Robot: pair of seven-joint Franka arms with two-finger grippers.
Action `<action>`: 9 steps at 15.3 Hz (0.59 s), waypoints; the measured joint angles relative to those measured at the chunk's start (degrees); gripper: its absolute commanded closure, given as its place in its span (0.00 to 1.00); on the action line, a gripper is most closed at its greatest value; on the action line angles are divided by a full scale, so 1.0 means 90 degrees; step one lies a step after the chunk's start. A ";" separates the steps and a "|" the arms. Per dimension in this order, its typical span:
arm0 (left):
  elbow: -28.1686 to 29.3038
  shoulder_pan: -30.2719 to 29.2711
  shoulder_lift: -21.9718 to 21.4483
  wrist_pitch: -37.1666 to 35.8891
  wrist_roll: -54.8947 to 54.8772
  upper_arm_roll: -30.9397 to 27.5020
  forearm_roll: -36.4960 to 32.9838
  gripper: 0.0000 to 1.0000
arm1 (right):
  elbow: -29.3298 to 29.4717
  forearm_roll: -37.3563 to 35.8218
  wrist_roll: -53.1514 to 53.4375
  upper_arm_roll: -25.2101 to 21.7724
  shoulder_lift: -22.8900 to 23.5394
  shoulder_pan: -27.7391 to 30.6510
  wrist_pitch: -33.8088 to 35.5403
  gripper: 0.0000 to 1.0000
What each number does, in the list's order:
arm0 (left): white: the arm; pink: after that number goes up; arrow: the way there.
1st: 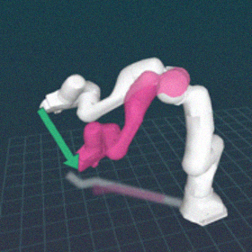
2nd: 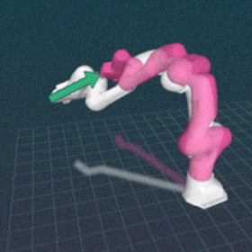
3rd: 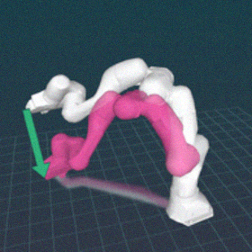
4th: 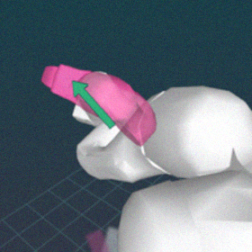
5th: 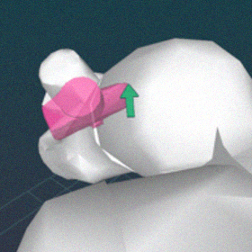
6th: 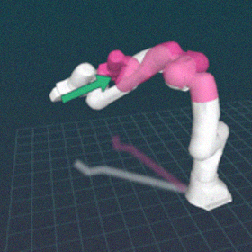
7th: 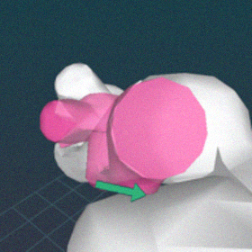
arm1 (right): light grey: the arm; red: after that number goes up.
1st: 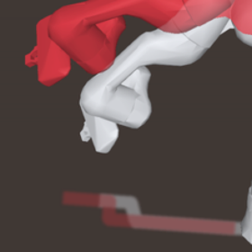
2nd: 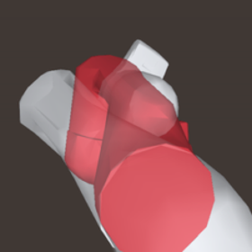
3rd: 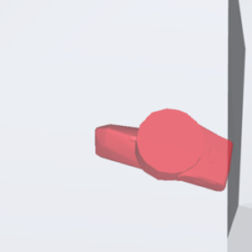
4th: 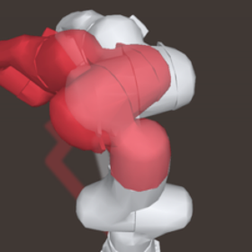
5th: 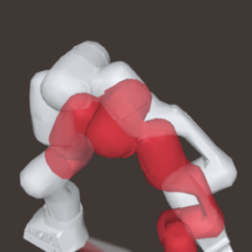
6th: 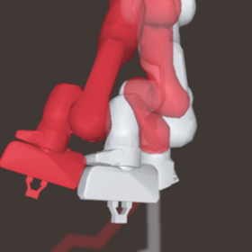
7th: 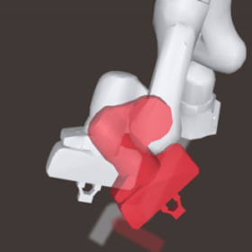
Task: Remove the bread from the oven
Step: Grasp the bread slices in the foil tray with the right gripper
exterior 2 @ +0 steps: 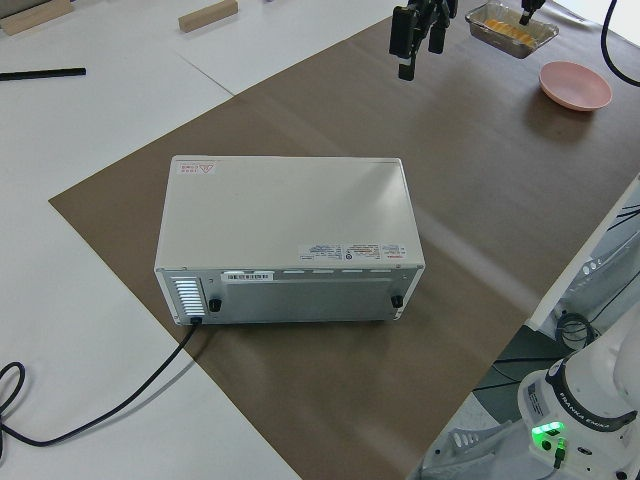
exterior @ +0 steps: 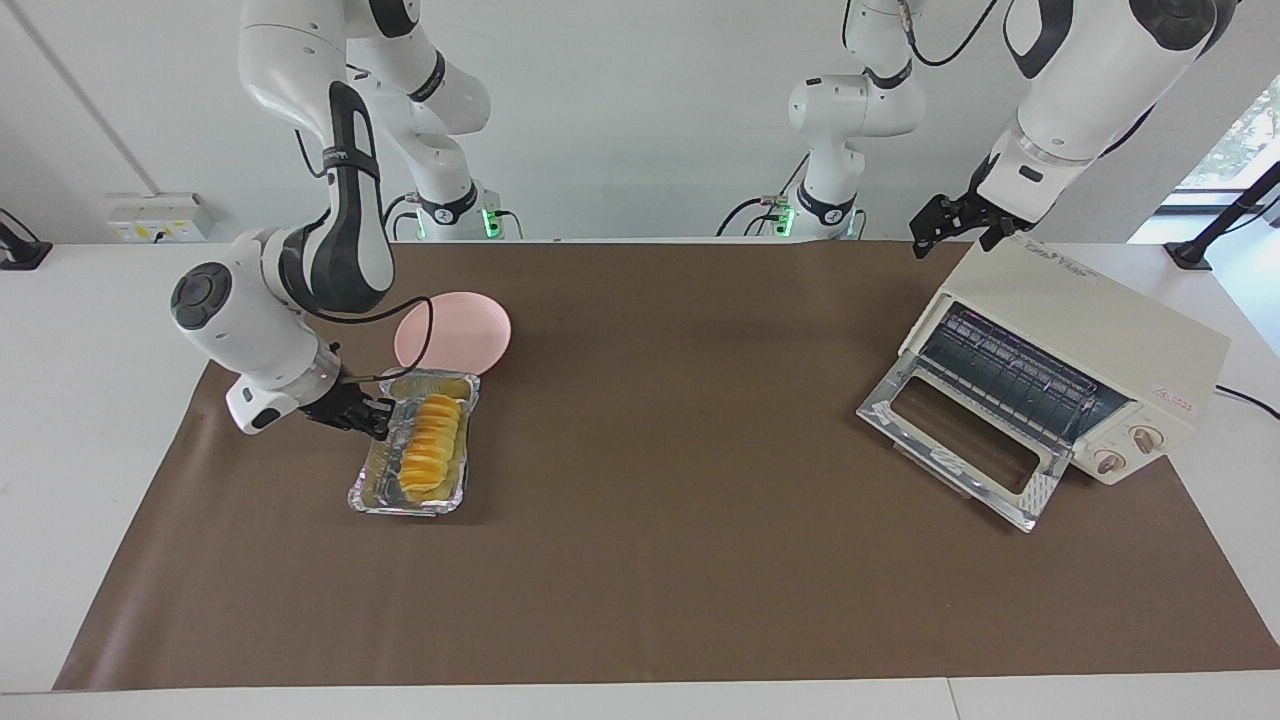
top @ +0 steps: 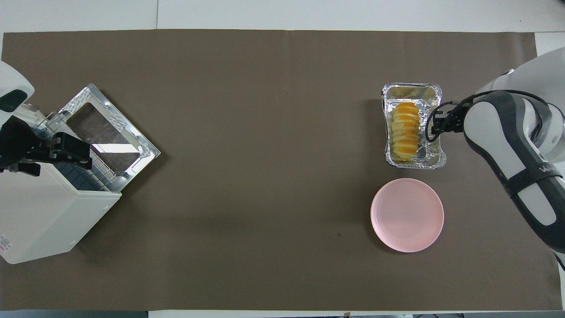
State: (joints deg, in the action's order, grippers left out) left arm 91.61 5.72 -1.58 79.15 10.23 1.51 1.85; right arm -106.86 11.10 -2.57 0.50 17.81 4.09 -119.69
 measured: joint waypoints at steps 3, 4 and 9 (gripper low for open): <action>0.0000 0.0000 0.0000 0.0000 0.0000 0.0000 0.0000 0.00 | -0.0210 0.0000 -0.0068 -0.0002 0.0001 0.0001 -0.0091 1.00; 0.0000 0.0000 0.0000 0.0000 0.0000 0.0000 0.0000 0.00 | -0.0238 0.0000 -0.0074 -0.0002 0.0001 0.0001 -0.0091 1.00; 0.0000 0.0000 0.0000 0.0000 0.0000 0.0000 0.0000 0.00 | -0.0309 0.0000 -0.0252 -0.0001 -0.0001 0.0001 -0.0220 0.00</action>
State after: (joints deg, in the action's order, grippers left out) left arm 91.61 5.72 -1.58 79.15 10.23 1.51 1.85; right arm -109.64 11.10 -4.83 0.49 17.80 4.10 -121.66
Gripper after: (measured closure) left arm 0.000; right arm 0.833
